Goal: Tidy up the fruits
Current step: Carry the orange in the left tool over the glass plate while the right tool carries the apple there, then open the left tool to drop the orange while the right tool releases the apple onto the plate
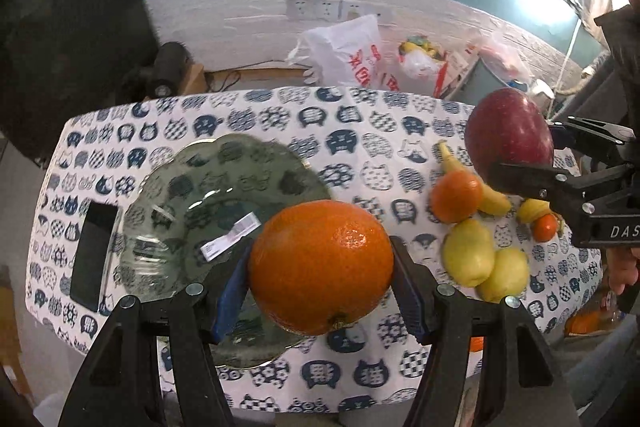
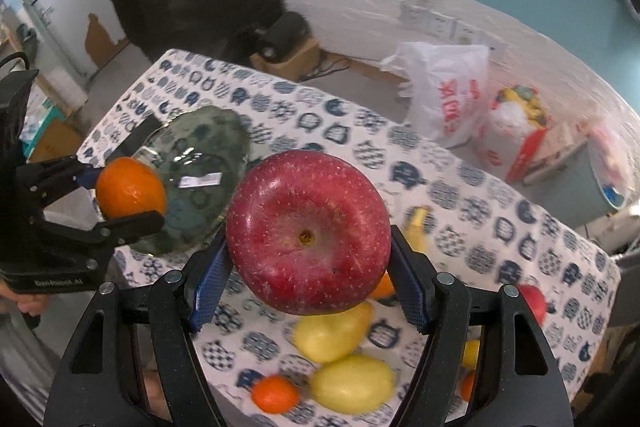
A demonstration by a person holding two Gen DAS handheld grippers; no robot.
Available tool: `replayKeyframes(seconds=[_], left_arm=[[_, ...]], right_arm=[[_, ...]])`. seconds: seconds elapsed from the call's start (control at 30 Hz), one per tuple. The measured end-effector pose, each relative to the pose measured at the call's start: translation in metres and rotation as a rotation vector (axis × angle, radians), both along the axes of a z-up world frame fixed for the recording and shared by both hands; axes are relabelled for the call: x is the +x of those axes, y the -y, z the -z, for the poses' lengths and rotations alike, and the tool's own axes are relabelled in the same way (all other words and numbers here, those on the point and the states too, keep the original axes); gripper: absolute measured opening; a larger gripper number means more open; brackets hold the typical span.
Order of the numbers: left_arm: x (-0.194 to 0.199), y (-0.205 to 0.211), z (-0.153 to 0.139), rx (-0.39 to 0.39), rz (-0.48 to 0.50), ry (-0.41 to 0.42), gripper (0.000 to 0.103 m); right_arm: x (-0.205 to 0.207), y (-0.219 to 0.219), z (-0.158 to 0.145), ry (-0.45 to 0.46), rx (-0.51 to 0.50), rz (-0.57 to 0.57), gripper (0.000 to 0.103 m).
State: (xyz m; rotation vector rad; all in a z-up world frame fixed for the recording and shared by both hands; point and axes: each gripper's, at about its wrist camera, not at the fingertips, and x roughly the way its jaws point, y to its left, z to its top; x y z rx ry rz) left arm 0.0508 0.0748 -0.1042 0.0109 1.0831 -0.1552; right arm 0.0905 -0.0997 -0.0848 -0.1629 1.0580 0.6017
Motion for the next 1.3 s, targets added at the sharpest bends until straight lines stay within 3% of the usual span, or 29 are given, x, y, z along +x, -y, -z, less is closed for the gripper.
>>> replayKeyframes(seconds=[0.57, 0.8, 1.1, 1.3], left_arm=[[-0.003, -0.072, 0.04, 0.019, -0.123, -0.075, 0.067], [-0.004, -0.091, 0.056, 0.011, -0.162, -0.112, 0.067], [-0.001, -0.096, 0.08, -0.069, -0.165, -0.188, 0.067], [0.0, -0.096, 0.091, -0.031, -0.17, -0.213, 0.067]], right_arm=[[0.014, -0.11, 0.042, -0.091, -0.02, -0.141, 0.073], [0.015, -0.133, 0.06, -0.115, -0.046, -0.174, 0.073], [0.013, -0.151, 0.079, -0.146, -0.071, -0.21, 0.073], [0.009, -0.154, 0.093, -0.178, -0.102, -0.226, 0.073]])
